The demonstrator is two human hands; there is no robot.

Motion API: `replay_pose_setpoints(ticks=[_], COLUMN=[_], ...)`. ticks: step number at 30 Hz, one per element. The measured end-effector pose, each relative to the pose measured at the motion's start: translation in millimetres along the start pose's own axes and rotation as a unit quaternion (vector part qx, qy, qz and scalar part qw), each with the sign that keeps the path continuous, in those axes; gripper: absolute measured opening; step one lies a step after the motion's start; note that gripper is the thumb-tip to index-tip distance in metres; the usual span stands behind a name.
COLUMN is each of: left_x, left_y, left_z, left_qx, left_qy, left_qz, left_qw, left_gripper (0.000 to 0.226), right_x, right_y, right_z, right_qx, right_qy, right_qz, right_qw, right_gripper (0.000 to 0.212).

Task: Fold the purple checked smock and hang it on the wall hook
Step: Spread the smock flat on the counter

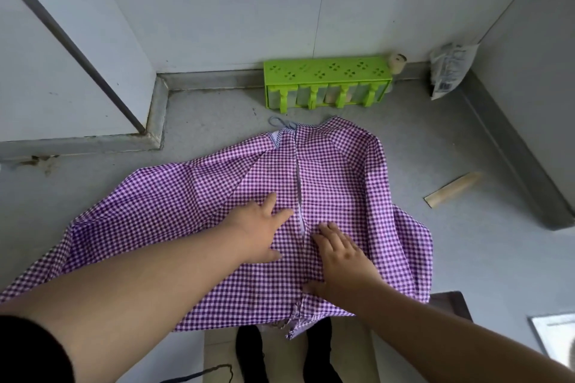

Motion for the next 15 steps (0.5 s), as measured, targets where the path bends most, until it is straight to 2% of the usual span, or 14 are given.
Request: replay_pose_setpoints(ticks=[3,5,6,8,10,12,15], left_x=[-16,-21,-24,-33,-38,-38,-47], left_y=[-16,-26,-27,-27,-29,-30,-32], left_z=[-21,-37,-41,-49,-59,-64,-67], left_qx=[0.047,0.054,0.046,0.028,0.024,0.021,-0.004], left_qy=[-0.001,-0.042,-0.071,-0.115,-0.141,-0.144,-0.079], left_qz=[-0.02,0.002,0.006,0.004,0.016,0.035,0.068], left_qw=[0.999,0.998,0.996,0.993,0.99,0.989,0.995], left_gripper=[0.104,0.104,0.104,0.105,0.101,0.091,0.082], right_x=[-2,-13,-22,-45,-54,-46,-30], right_y=[-3,0,3,15,38,54,62], right_z=[-2,-9,-15,-42,-86,-119,-145], right_qx=[-0.038,-0.053,-0.046,0.024,0.147,0.228,0.252], right_qy=[-0.016,-0.048,-0.062,-0.101,-0.174,-0.254,-0.378], right_qz=[-0.002,-0.017,-0.043,-0.123,-0.18,-0.179,-0.124], right_qw=[0.999,0.997,0.996,0.987,0.957,0.923,0.882], right_gripper=[0.102,0.082,0.07,0.053,0.051,0.06,0.072])
Point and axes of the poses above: each hand's wrist, its own y-axis away from the middle knuckle, its own x-axis out of the palm, z = x × y, the point moved 9 cm from there along -y, towards the middle knuckle, and after that the axes turned 11 degrees about z, right-handed, at the moved point
